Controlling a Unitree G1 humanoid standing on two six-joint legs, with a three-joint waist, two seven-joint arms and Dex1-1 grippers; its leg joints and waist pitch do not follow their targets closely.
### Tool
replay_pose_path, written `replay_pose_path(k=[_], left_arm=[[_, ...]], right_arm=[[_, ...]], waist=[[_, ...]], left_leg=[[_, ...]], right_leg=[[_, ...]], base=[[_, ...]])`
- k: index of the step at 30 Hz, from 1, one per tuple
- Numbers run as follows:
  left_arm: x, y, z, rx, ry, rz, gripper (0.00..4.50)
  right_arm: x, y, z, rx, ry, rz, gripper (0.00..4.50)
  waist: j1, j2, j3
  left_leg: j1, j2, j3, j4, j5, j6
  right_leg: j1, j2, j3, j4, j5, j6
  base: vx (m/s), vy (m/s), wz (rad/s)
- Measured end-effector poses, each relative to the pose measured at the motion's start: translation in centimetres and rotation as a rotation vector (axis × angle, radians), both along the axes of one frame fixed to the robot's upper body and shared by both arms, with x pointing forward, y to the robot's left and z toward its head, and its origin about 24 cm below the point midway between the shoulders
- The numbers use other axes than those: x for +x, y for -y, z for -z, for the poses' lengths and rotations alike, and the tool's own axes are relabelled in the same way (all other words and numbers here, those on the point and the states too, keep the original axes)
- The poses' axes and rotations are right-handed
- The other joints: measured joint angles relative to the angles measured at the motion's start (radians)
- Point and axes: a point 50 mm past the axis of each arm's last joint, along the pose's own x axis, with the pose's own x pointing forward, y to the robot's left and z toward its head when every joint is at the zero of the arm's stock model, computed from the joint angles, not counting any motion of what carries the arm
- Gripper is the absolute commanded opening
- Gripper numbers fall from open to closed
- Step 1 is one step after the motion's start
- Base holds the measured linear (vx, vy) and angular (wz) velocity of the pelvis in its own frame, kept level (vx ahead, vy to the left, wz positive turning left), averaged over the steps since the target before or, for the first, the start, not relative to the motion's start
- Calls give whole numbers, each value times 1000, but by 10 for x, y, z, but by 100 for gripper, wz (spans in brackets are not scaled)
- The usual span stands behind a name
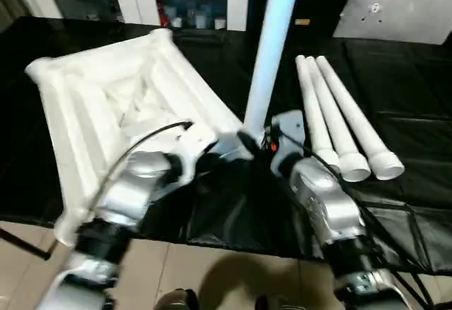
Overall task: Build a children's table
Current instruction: Rotate leg to tighten
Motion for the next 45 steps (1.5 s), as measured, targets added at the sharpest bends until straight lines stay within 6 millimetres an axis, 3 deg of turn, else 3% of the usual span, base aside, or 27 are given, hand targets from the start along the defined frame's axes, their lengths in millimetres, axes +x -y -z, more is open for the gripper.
replay_pose_path(k=[4,5,6,13,20,23,26,35,44,45], left_arm=[[1,7,-2,-1,15,-30,0],[1,7,-3,1,16,-30,0],[1,7,-3,2,18,-29,0],[1,-1,-4,53,46,-17,0],[-6,-17,-5,82,79,112,0],[-9,-31,-5,101,83,162,0],[-12,-38,-4,103,81,199,0],[-21,-63,-7,151,64,443,0],[-25,-65,-11,162,42,578,0],[-25,-65,-11,164,40,585,0]], right_arm=[[4,-3,-1,-3,11,51,264],[4,-3,-2,2,15,54,320],[4,-3,-2,4,19,55,334],[-1,-4,10,14,-14,21,387],[-16,33,18,-24,17,-115,448],[-19,56,10,-105,58,-226,448],[-22,60,2,-143,97,-328,448],[-25,59,-15,-224,93,-685,448],[-23,47,-11,-219,48,-824,448],[-23,46,-11,-214,46,-833,432]], waist=[[4,3,-2],[4,3,-2],[4,3,-2],[-2,3,1],[1,4,2],[-2,5,3],[-4,4,3],[9,-1,6],[28,-5,9],[28,-5,9]], left_leg=[[-4,0,0,-5,2,6],[-5,0,0,-5,2,7],[-5,0,0,-5,2,7],[-5,1,0,-5,-1,1],[-9,1,0,-8,2,6],[-9,2,0,-8,2,7],[-8,2,0,-8,2,6],[-12,2,0,-5,2,7],[-22,3,1,0,1,9],[-23,3,1,1,1,10]], right_leg=[[-2,0,-3,-6,0,1],[-2,0,-3,-6,-1,2],[-2,0,-4,-6,-1,2],[-3,0,-4,-6,0,3],[-7,1,-4,-7,-1,4],[-8,1,-4,-6,-1,4],[-8,2,-4,-6,-1,4],[-9,1,-5,-6,-1,4],[-19,1,-5,-1,-1,4],[-19,1,-6,-1,-1,4]], base=[[0,0,0],[0,0,0],[0,0,0],[0,0,0],[0,0,0],[0,0,0],[0,0,0],[0,0,0],[0,0,0],[0,0,0]])
